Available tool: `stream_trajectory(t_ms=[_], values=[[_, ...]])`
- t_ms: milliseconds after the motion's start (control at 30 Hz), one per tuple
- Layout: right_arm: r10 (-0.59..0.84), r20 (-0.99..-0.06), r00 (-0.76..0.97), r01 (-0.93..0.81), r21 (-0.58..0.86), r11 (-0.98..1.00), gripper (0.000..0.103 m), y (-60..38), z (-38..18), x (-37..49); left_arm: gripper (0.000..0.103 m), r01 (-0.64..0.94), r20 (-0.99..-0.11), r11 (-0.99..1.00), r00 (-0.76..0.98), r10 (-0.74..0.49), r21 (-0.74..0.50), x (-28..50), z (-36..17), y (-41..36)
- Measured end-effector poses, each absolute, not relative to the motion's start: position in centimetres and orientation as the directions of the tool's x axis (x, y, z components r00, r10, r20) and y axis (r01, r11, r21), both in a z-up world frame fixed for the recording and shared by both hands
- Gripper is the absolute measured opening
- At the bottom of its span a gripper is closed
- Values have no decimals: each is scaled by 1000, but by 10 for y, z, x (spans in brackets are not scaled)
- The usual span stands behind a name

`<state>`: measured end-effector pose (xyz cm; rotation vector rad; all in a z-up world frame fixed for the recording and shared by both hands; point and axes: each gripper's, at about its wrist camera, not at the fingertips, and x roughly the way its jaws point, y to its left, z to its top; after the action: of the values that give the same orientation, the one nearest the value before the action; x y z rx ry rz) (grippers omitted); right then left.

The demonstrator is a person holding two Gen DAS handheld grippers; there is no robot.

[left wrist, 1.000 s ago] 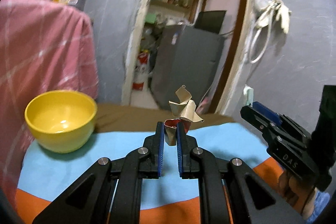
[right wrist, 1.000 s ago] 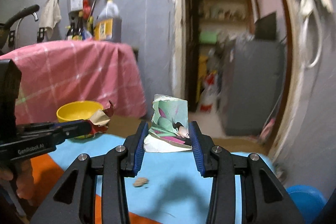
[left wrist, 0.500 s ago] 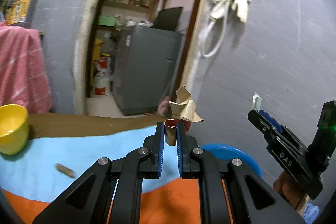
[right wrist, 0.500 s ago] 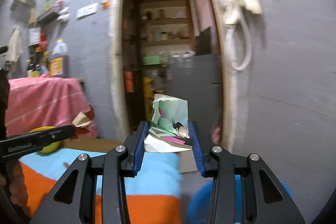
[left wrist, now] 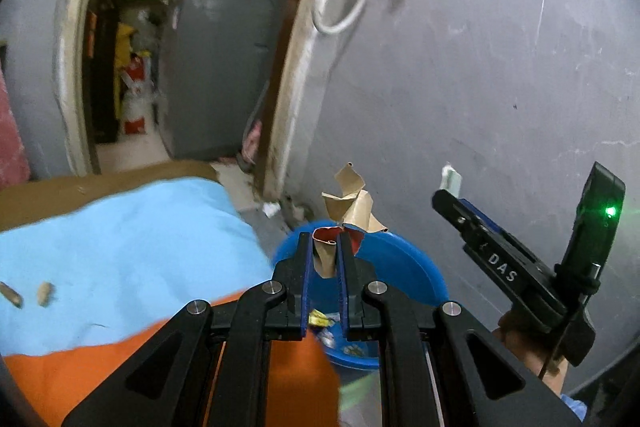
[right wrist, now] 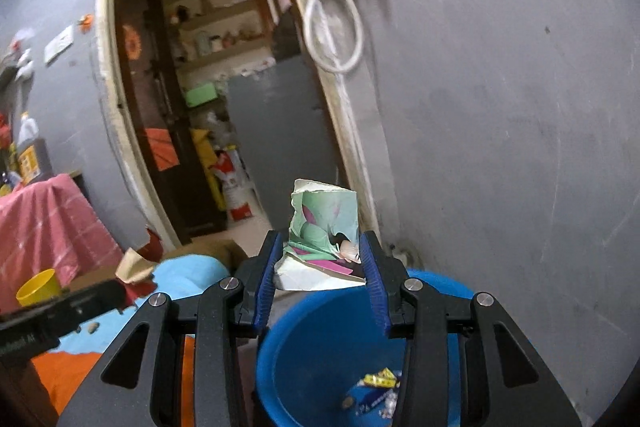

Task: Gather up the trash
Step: 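Carry the white card and tan scrap over the blue bucket with both tools, then open both tools to drop the card and scrap into the bucket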

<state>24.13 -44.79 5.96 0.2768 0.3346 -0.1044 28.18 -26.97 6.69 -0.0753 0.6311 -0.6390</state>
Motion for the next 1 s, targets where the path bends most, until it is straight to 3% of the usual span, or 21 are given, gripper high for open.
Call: stream_trajectory(t_ms=[433, 733, 933, 1000], values=[[-37, -496, 868, 213, 305, 928, 43, -473, 31, 252, 12, 536, -671, 812, 517, -531, -230, 298, 22, -327], [-43, -485, 873, 216, 307, 927, 51, -476, 32, 251, 28, 507, -642, 828, 558, -526, -238, 298, 24, -311], [-51, -419, 906, 192, 301, 934, 56, -473, 43, 246, 38, 464, -584, 855, 636, -505, -234, 296, 44, -283], [-58, -384, 921, 178, 284, 942, 62, -466, 48, 242, 43, 446, -551, 865, 674, -493, -229, 293, 52, -271]])
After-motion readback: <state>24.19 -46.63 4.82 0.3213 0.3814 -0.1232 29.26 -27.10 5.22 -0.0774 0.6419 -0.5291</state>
